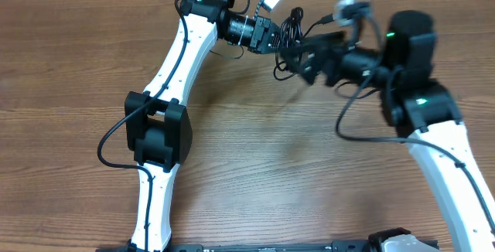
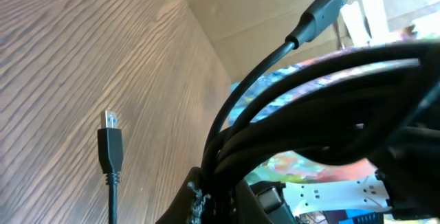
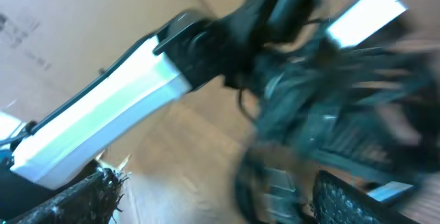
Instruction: Untangle cables
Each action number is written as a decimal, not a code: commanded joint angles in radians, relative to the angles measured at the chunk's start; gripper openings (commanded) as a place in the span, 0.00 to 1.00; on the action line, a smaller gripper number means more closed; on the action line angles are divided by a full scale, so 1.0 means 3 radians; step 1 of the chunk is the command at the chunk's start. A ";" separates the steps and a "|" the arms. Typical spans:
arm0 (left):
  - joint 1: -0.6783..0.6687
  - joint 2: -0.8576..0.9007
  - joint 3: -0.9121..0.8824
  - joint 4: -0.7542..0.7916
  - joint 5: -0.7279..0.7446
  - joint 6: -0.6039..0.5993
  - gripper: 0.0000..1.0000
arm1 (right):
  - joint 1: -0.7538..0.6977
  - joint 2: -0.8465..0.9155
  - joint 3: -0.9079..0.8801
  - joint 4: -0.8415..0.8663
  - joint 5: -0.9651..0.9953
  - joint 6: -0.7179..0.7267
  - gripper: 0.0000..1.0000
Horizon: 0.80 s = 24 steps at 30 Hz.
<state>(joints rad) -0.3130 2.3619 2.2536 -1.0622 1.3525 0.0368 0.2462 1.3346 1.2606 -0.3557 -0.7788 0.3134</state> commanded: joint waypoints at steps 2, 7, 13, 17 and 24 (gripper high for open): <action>-0.0013 -0.0057 0.0084 -0.0079 -0.0085 0.0062 0.04 | 0.0200 0.0010 0.0043 0.0014 0.0453 0.0065 0.89; -0.0020 -0.0058 0.0084 -0.0154 -0.0084 0.0120 0.04 | 0.0226 0.0047 0.0043 0.0009 0.0514 0.0051 0.89; -0.0057 -0.0142 0.0085 -0.0212 -0.0086 0.0192 0.04 | 0.0226 0.0291 0.0043 0.0013 0.0514 -0.0011 0.18; -0.0050 -0.0277 0.0085 -0.0337 -0.0298 0.0193 0.04 | 0.0211 0.0416 0.0043 0.0027 0.0580 -0.0025 0.04; 0.0173 -0.0861 0.0088 -0.1179 -0.1900 0.0364 0.04 | -0.0421 0.0284 0.0045 -0.0083 0.0848 -0.0024 0.04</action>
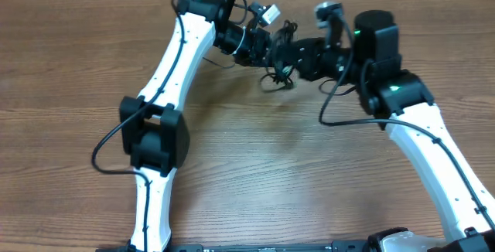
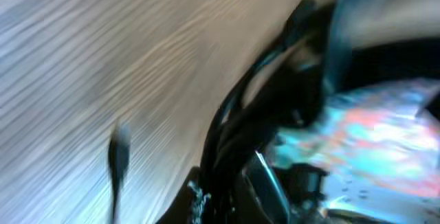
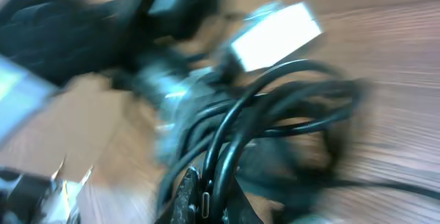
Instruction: Untangle cables
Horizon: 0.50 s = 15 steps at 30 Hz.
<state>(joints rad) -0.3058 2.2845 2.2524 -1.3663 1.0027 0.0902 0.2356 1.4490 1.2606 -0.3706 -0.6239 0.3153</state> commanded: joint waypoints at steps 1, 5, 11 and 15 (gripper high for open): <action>0.0219 -0.0769 0.0092 -0.0254 -0.0926 0.0170 0.04 | -0.0580 -0.0136 0.0045 -0.0103 0.0331 -0.0031 0.04; 0.0468 -0.1218 0.0092 -0.0309 -0.1025 -0.0056 0.04 | -0.1006 -0.0207 0.0045 -0.0299 0.0174 -0.0099 0.04; 0.0746 -0.1549 0.0092 -0.0429 -0.1040 -0.0080 0.04 | -0.1127 -0.0233 0.0045 -0.0504 0.0290 -0.0253 0.04; 0.0785 -0.1595 0.0092 -0.0515 -0.1137 -0.0079 0.04 | -0.1115 -0.0233 0.0045 -0.0591 0.0332 -0.0292 0.04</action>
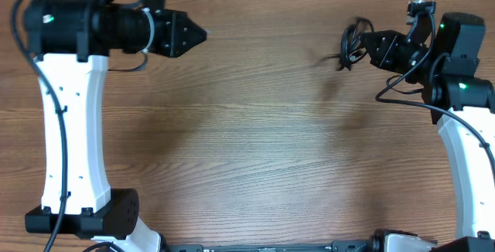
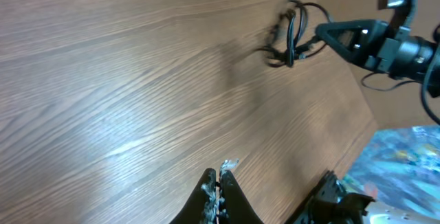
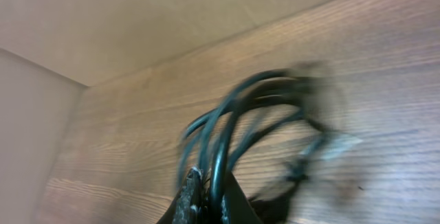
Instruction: Untangle cables
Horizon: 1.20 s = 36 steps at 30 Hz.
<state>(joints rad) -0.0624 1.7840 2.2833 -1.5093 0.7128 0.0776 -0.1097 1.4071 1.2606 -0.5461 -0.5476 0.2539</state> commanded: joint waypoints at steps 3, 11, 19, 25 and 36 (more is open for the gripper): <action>-0.0085 0.0081 -0.0017 -0.0028 -0.0238 -0.0032 0.04 | 0.0084 -0.0093 0.0045 -0.0060 0.0056 -0.0072 0.04; -0.0553 0.0093 -0.0025 0.0224 -0.0863 -0.0010 0.98 | 0.0807 -0.0109 0.0219 -0.0043 0.0075 -0.0065 0.04; -0.0626 0.0093 -0.0025 0.0179 -0.0983 -0.0010 1.00 | 0.1044 -0.0097 0.0338 -0.0239 0.1219 -0.0092 1.00; -0.0623 0.0093 -0.0025 0.0139 -0.0991 -0.0014 1.00 | 0.1072 0.0098 0.0295 -0.0628 0.1461 0.0104 0.98; -0.0605 0.0093 -0.0025 0.0135 -0.1719 -0.0575 1.00 | 0.1820 0.0890 0.0267 -0.0291 0.1293 0.1583 0.99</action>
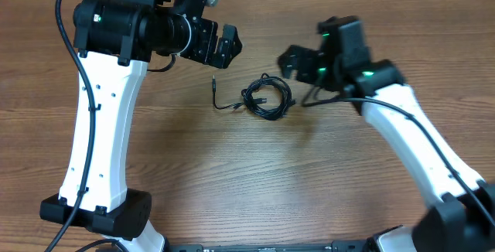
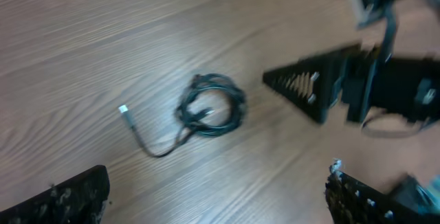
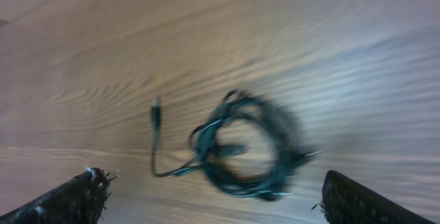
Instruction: Untangle cables
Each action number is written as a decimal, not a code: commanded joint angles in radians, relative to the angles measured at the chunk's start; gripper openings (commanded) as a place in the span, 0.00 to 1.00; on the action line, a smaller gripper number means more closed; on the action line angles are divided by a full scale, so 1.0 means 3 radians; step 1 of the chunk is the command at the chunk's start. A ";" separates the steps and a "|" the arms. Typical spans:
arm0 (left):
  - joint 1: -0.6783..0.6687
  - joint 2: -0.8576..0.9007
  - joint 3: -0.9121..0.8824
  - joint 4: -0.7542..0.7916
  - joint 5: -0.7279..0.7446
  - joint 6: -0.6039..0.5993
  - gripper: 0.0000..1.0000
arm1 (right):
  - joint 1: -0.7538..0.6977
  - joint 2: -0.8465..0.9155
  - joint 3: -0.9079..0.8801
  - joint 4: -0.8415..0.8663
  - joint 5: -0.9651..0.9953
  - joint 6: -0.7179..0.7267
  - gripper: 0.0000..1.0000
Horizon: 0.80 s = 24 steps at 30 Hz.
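A black cable (image 1: 267, 97) lies as a loose coil on the wooden table (image 1: 255, 190), with one tail running left to a plug (image 1: 214, 82). My left gripper (image 1: 222, 45) hangs open above and to the left of the coil, holding nothing. My right gripper (image 1: 295, 60) is open just to the right of the coil, also empty. The left wrist view has the coil (image 2: 210, 107) and its plug (image 2: 124, 110) well ahead of the open gripper (image 2: 218, 176). In the blurred right wrist view the coil (image 3: 247, 145) lies ahead of the wide-open gripper (image 3: 210, 179).
The right arm's white links (image 1: 418, 144) stretch from the front right toward the coil. The left arm's column (image 1: 100, 128) stands at the left. The table's back edge runs just behind both grippers.
The right gripper held the bundled cable in the air at the far right and the left gripper was shut at the far left. Now the cable lies on the table mid-back, and both grippers are open near it.
At first both grippers were close together at the back centre, shut on the bunched cable. Then they stood far apart, with the bundle in the right gripper only. Now the cable rests on the table as a loose coil with one free tail, released by both.
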<state>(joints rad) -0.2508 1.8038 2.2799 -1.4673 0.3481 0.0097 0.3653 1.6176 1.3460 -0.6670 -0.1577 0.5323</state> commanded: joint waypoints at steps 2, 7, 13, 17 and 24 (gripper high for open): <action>0.0046 0.0027 -0.0014 -0.0019 -0.0752 -0.0512 1.00 | 0.0488 0.0393 -0.0018 0.0390 0.0001 0.0825 1.00; 0.0141 0.0027 -0.0014 -0.0107 -0.0816 -0.0521 1.00 | 0.0694 0.0650 -0.0018 0.0851 0.0142 0.1287 0.62; 0.0247 0.0027 -0.0014 -0.0252 -0.0815 -0.0519 1.00 | 0.0684 0.0844 -0.0018 0.0849 0.0528 0.1718 0.71; 0.0249 0.0027 -0.0014 -0.0282 -0.0815 -0.0505 1.00 | 0.0642 0.0927 -0.0018 0.0983 0.0585 0.1715 0.73; 0.0249 0.0027 -0.0014 -0.0378 -0.0818 -0.0464 1.00 | 0.0623 0.1211 -0.0018 0.1443 0.0610 0.1596 0.81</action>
<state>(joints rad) -0.1764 1.8038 2.2799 -1.5688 0.1146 -0.1318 0.5579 1.9354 1.3411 -0.2737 0.0010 1.0283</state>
